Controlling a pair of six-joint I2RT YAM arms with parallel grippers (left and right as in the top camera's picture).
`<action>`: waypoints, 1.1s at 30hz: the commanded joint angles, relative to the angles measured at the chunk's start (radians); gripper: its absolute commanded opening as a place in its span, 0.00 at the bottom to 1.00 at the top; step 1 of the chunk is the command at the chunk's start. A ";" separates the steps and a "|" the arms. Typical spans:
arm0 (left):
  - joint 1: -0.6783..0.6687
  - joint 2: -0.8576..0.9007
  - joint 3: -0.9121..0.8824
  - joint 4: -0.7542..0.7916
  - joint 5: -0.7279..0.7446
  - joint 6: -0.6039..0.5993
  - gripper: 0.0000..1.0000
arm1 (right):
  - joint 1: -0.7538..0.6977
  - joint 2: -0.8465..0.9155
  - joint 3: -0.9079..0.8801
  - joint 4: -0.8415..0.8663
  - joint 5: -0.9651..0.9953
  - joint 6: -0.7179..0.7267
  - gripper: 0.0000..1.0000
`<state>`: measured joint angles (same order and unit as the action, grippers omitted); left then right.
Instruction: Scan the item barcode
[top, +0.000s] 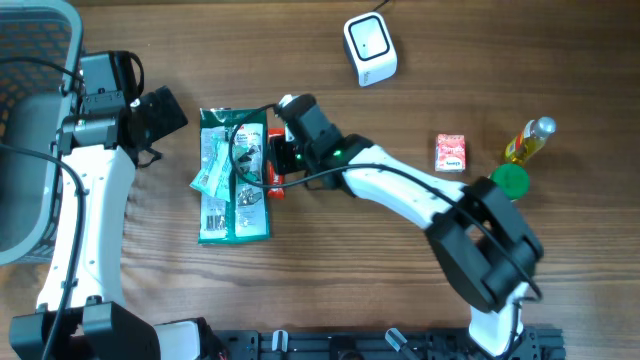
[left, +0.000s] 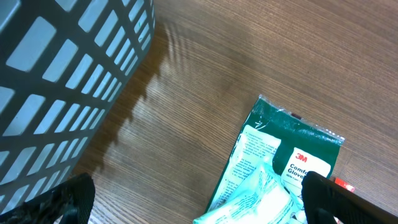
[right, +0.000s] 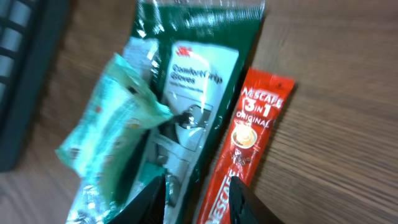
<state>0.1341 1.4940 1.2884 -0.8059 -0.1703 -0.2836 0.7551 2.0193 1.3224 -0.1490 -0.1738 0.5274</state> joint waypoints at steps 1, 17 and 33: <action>0.006 -0.002 0.006 0.002 -0.002 -0.013 1.00 | 0.035 0.078 -0.008 0.042 0.018 0.024 0.32; 0.006 -0.002 0.006 0.002 -0.002 -0.013 1.00 | 0.026 0.093 -0.008 -0.121 0.183 0.020 0.05; 0.006 -0.002 0.006 0.002 -0.002 -0.013 1.00 | -0.042 -0.010 -0.008 -0.114 -0.063 -0.030 0.04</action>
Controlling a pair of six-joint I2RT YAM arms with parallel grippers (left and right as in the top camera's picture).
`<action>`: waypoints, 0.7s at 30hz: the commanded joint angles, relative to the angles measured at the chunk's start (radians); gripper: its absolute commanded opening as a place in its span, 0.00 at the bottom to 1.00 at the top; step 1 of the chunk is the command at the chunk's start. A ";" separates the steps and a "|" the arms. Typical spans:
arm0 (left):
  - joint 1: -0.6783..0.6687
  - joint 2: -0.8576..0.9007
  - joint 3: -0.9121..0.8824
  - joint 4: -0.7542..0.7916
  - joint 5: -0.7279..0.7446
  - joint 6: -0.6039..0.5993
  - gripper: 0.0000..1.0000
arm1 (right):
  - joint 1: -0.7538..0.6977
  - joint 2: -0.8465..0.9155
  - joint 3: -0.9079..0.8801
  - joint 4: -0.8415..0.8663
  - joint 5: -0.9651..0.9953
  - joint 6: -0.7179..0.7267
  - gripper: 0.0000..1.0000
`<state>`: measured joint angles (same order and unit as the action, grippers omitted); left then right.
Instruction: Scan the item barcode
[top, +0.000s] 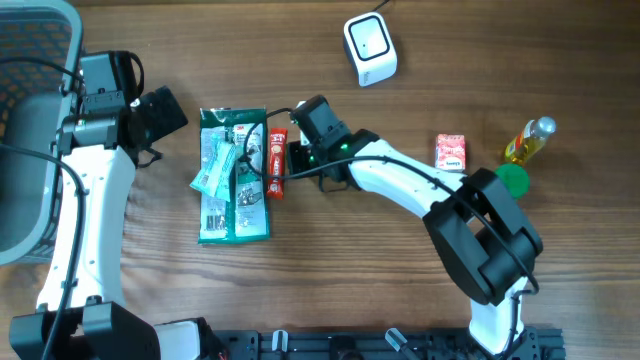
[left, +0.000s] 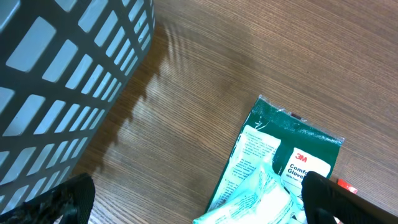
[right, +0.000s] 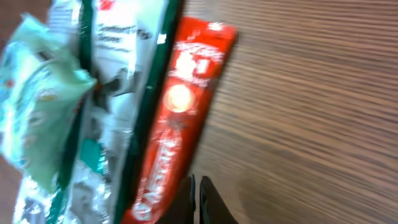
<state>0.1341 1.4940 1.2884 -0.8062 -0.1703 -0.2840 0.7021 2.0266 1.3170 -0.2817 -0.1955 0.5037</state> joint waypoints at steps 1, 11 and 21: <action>0.006 -0.002 0.006 0.003 -0.002 -0.012 1.00 | 0.013 -0.015 -0.003 0.023 -0.042 -0.006 0.04; 0.006 -0.002 0.006 0.002 -0.002 -0.012 1.00 | 0.041 0.072 -0.003 0.076 -0.053 -0.007 0.04; 0.006 -0.002 0.006 0.002 -0.002 -0.012 1.00 | 0.041 0.078 -0.003 0.093 -0.122 -0.005 0.04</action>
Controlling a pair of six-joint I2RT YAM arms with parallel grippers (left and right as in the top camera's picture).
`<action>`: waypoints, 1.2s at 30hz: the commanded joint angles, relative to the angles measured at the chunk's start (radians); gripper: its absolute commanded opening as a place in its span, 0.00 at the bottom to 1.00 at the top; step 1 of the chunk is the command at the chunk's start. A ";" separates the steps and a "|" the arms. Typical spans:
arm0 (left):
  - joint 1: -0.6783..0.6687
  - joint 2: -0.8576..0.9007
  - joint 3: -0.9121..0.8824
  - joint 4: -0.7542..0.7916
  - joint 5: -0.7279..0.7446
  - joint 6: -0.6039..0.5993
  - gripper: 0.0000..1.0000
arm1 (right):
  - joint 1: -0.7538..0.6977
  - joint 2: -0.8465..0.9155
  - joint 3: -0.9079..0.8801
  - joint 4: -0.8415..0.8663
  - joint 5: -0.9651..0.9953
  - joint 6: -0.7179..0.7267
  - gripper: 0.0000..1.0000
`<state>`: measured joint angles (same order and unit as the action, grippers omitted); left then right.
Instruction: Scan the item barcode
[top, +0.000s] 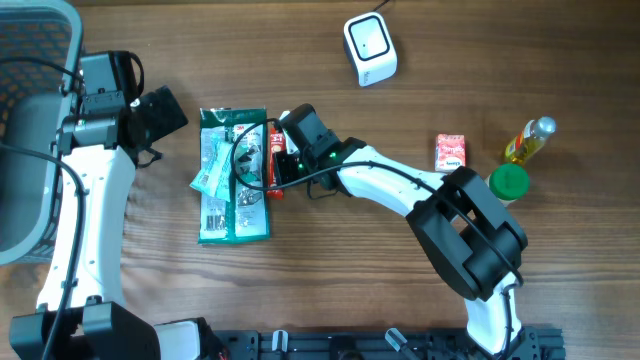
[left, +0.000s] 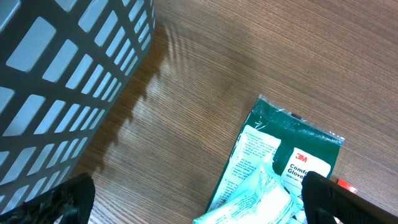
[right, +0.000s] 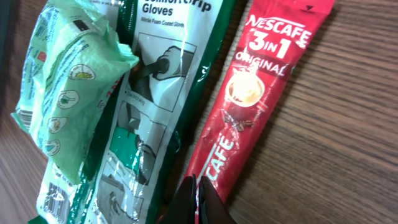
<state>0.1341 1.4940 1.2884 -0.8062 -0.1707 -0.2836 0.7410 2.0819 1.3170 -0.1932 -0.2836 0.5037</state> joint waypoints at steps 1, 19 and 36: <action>0.006 -0.002 0.006 0.003 -0.002 -0.013 1.00 | 0.002 0.022 -0.003 0.002 -0.039 -0.006 0.04; 0.006 -0.002 0.006 0.002 -0.002 -0.013 1.00 | 0.007 0.019 0.016 0.014 -0.029 -0.058 0.04; 0.006 -0.002 0.006 0.002 -0.002 -0.013 1.00 | 0.008 0.046 0.016 0.009 0.059 -0.056 0.06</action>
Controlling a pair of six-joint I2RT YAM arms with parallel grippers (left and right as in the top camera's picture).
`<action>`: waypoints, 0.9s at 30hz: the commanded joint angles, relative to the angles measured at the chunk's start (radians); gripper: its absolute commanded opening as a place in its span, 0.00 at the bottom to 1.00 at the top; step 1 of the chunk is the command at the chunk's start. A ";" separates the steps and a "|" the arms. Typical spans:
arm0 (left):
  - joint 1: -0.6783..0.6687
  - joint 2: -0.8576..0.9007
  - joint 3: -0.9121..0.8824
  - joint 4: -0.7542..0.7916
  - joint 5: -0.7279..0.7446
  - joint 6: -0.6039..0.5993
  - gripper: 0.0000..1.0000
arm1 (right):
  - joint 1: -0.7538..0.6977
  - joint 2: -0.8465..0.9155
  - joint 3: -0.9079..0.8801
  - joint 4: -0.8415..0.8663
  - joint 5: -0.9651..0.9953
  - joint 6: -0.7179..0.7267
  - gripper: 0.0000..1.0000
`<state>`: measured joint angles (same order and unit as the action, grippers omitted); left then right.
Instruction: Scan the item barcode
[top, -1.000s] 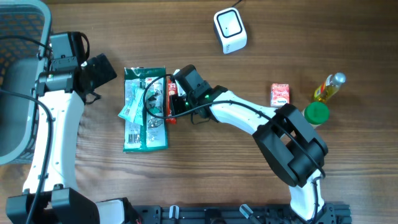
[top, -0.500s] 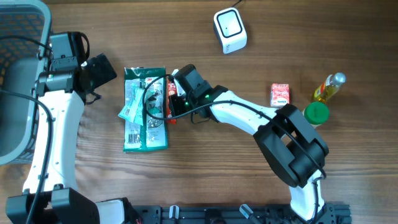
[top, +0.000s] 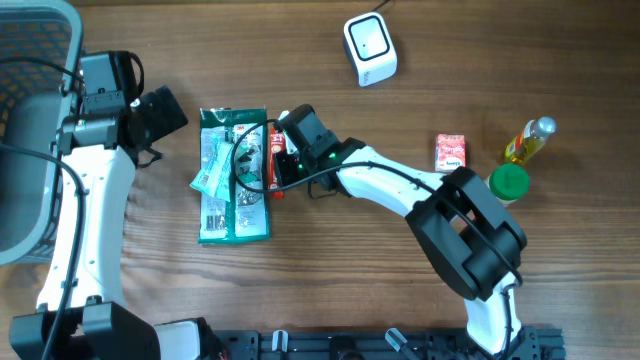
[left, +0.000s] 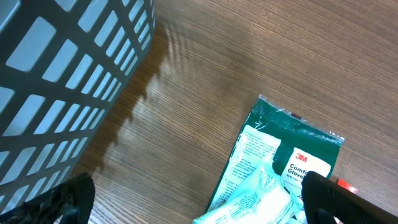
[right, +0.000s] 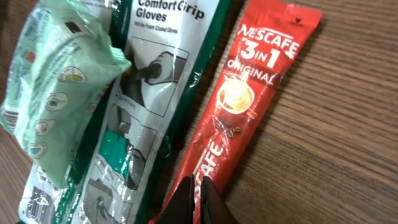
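A red Nescafe 3in1 sachet (right: 249, 118) lies flat on the wood, right beside a green 3M gloves pack (right: 155, 93). A mint-green pouch (right: 56, 93) rests on that pack. My right gripper (right: 196, 190) is shut, its tips down on the sachet's lower end; overhead it is at the sachet (top: 275, 160). The white barcode scanner (top: 370, 48) stands at the back, apart from both arms. My left gripper (left: 199, 205) hangs open over bare wood left of the gloves pack (left: 292, 162), holding nothing.
A grey mesh basket (top: 30, 60) fills the far left corner and looms close in the left wrist view (left: 62, 74). At the right stand a small red box (top: 451, 153), a yellow bottle (top: 528, 140) and a green lid (top: 508, 181).
The right gripper's tips sit a little further up the sachet's lower end and the wrist has turned slightly. The sachet, the packs and the left arm have not moved.
The right gripper was open above the gloves pack and sachet. Then it was shut over bare wood just right of the sachet. Then its shut tips were on the sachet's lower end, where they stay now. The left arm stayed still throughout.
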<state>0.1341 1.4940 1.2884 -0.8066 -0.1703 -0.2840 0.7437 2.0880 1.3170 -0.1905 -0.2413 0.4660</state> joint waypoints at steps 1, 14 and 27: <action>0.006 -0.002 0.006 0.003 -0.002 -0.012 1.00 | 0.005 0.042 0.016 0.005 0.017 -0.018 0.05; 0.006 -0.002 0.006 0.003 -0.002 -0.012 1.00 | -0.010 0.055 0.018 -0.069 0.089 -0.021 0.04; 0.006 -0.002 0.006 0.003 -0.002 -0.012 1.00 | -0.097 -0.042 0.018 -0.061 -0.195 -0.028 0.04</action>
<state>0.1341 1.4940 1.2884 -0.8062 -0.1707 -0.2840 0.6312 2.0819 1.3357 -0.2935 -0.2649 0.4618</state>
